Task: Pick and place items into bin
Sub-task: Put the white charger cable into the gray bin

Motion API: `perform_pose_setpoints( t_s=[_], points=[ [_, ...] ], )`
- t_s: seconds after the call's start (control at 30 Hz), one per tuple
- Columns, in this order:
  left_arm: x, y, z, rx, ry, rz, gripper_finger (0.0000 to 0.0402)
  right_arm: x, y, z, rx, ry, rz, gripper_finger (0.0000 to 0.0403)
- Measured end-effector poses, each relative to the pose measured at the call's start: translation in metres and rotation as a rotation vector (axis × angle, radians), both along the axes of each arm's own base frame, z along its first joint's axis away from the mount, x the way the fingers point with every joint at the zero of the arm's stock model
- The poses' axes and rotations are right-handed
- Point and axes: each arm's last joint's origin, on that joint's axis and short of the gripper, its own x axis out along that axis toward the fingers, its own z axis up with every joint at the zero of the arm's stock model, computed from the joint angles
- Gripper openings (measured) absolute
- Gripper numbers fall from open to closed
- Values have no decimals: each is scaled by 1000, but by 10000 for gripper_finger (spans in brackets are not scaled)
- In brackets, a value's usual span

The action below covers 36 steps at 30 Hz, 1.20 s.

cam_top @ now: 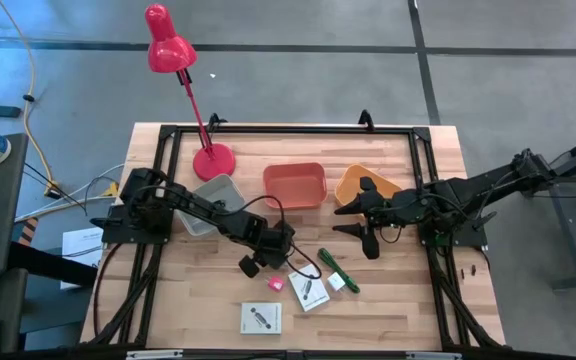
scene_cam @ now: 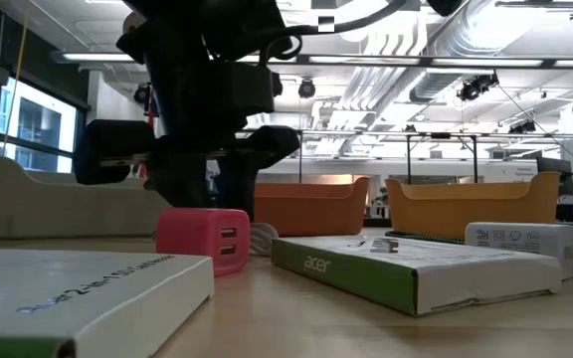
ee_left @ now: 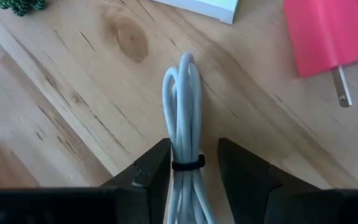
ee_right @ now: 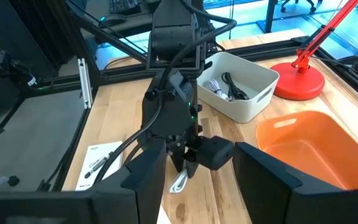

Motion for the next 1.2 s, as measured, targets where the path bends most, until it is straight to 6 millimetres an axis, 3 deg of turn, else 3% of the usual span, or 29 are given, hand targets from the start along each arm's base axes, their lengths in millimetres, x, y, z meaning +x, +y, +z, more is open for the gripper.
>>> perform_pose_setpoints(
  t_s=[0.13,0.47,0.8,1.2],
  points=[
    [0,0,0,-6,2,16,111,0,0,0,0,0,0,177],
    [0,0,0,-17,5,45,22,0,0,0,14,0,-5,177],
    [-3,1,3,-52,22,156,56,0,0,0,19,1,0,177],
    [-12,1,21,-113,38,316,22,-1,0,-3,11,26,0,177]
  ],
)
